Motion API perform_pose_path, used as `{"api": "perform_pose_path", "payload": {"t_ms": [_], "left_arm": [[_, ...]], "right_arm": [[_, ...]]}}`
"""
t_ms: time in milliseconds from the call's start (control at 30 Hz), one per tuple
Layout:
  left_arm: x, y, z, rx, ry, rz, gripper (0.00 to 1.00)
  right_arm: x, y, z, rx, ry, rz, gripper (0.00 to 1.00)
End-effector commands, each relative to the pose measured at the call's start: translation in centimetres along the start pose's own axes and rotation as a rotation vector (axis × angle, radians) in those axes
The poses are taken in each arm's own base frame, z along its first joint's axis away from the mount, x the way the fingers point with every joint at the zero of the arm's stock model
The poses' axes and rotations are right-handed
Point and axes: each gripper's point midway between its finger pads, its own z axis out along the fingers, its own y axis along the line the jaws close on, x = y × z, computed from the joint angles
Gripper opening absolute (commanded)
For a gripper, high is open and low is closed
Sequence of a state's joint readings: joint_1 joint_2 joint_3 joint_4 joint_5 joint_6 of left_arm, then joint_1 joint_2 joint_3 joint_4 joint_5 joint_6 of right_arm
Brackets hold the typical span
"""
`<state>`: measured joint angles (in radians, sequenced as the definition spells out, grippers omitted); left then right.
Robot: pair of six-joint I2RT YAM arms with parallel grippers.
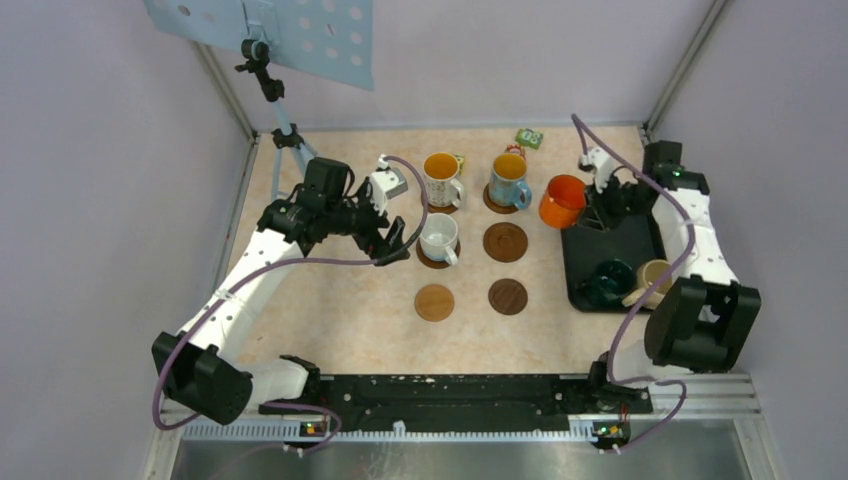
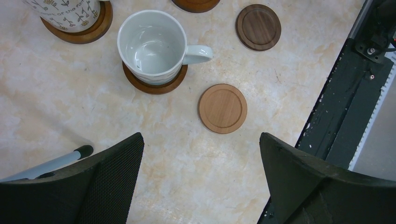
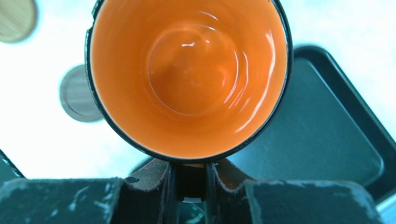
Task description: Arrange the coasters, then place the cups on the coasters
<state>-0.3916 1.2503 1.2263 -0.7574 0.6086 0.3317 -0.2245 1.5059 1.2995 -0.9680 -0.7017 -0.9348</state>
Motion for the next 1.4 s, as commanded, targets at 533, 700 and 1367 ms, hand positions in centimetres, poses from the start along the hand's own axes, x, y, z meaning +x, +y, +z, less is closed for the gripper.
{"api": "perform_pose_path", "payload": {"t_ms": [533, 700, 1367], "left_arm": [[-3.5, 0.2, -2.1, -0.072, -0.124, 0.018, 0.99], [-4.1, 0.7, -3.0, -0.12, -0.152, -0.012, 0.99], [-5.9, 3.0, -6.2, -0.321, -0.268, -0.058, 0.99]], "right_arm": [[-7.2, 19.1, 5.8, -0.135, -0.035, 0.157, 0.0], [-8.7, 22.7, 7.8, -0.145, -0.061, 0.056, 0.0], [-9.8, 30.9, 13.8, 0.107, -0.102, 0.118, 0.0]]}}
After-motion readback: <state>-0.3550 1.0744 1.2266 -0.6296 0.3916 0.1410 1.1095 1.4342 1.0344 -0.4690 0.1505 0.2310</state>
